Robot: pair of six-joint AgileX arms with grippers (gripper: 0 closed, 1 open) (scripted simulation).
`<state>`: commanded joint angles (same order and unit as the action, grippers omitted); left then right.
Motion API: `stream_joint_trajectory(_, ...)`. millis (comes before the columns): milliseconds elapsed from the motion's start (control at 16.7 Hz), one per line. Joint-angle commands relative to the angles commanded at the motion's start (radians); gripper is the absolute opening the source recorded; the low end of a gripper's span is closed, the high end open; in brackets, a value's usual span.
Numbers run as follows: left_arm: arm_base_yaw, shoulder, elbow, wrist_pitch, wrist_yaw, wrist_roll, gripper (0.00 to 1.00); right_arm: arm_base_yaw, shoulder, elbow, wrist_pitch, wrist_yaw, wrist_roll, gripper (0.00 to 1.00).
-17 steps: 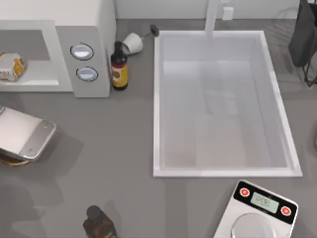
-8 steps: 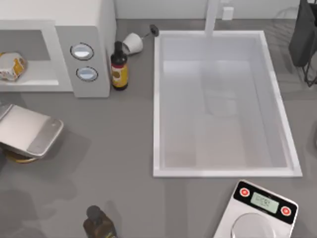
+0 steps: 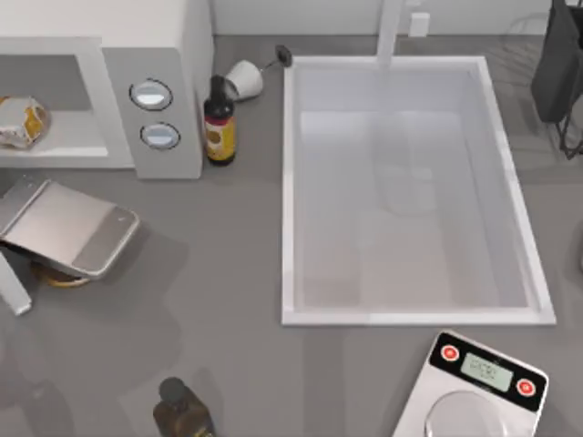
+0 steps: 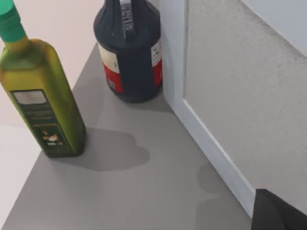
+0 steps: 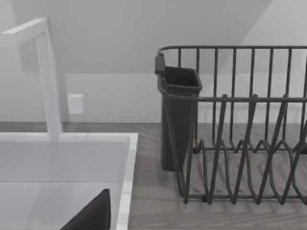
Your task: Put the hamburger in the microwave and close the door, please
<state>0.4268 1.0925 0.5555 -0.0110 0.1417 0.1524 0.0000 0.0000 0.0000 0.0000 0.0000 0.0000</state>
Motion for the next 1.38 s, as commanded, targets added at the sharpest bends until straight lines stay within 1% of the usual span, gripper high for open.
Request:
stream_joint_trajectory(120, -0.114, -0.029, -0.036, -0.011, -0.049, -0.047, 0.0, 0.0, 0.0, 0.0, 0.0, 0.0, 0.0, 1.0)
stream_joint_trajectory(240, -0.228, -0.043, -0.093, -0.034, -0.077, -0.066, 0.0, 0.0, 0.0, 0.0, 0.0, 0.0, 0.0, 1.0)
stream_joint_trajectory(420, -0.325, -0.045, -0.17, -0.067, -0.089, -0.062, 0.0, 0.0, 0.0, 0.0, 0.0, 0.0, 0.0, 1.0)
stream_joint_trajectory(780, -0.333, -0.041, -0.178, -0.071, -0.087, -0.058, 0.0, 0.0, 0.0, 0.0, 0.0, 0.0, 0.0, 1.0)
stream_joint_trajectory(960, -0.328, 0.004, -0.109, -0.051, -0.059, -0.035, 0.0, 0.0, 0.0, 0.0, 0.0, 0.0, 0.0, 1.0)
stream_joint_trajectory(1140, -0.33, 0.14, 0.009, 0.004, -0.038, -0.02, 0.0, 0.0, 0.0, 0.0, 0.0, 0.0, 0.0, 1.0)
stream_joint_trajectory(1380, -0.354, 0.371, 0.113, 0.094, -0.066, -0.045, 0.0, 0.0, 0.0, 0.0, 0.0, 0.0, 0.0, 1.0)
